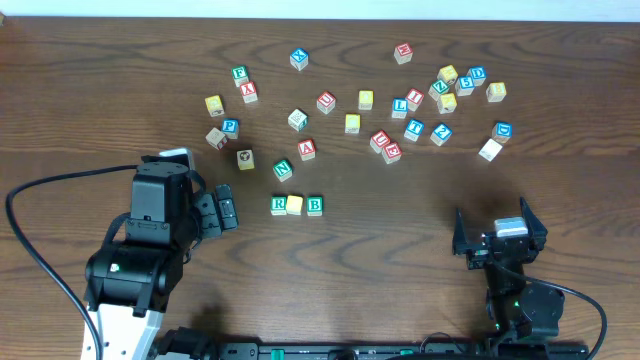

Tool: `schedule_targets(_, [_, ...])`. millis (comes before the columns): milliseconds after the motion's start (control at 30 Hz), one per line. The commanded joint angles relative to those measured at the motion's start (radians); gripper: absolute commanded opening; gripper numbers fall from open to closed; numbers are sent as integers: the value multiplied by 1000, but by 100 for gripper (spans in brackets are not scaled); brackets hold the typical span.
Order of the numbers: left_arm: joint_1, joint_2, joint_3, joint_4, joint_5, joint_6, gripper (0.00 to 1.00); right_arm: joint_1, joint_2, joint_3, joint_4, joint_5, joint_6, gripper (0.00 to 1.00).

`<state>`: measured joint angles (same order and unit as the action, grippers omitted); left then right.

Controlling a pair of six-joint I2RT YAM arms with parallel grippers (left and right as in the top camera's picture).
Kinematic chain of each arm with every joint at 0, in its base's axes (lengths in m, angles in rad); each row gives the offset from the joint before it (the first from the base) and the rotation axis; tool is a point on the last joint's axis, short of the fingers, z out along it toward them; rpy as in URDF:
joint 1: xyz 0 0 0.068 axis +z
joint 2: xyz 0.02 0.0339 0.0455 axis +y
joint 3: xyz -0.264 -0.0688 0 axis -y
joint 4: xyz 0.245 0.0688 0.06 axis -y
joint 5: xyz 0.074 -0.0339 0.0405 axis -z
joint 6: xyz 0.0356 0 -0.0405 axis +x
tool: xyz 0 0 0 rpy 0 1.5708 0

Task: Spell out ROBOT
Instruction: 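Swing the right gripper up and over the back of the pile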

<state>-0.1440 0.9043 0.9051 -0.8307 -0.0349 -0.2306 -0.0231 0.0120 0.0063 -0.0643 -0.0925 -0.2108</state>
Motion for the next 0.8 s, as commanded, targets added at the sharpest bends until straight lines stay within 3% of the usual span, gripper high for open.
schedule_targets(0, [5,5,29,-3,-2,12,100,-3,-5,-1,-5,3,16,99])
schedule_targets(400, [5,5,29,-3,-2,13,100,-3,-5,-1,39,-28,25,99])
schedule_targets(567, [5,5,29,-3,-2,12,100,-3,-5,0,303,-347,150,99])
schedule_targets(600, [5,5,29,-3,-2,12,100,-2,-2,14,392,-354,288,99])
schedule_targets(767, [5,5,29,-3,-2,12,100,-2,90,151,309,-360,389,99])
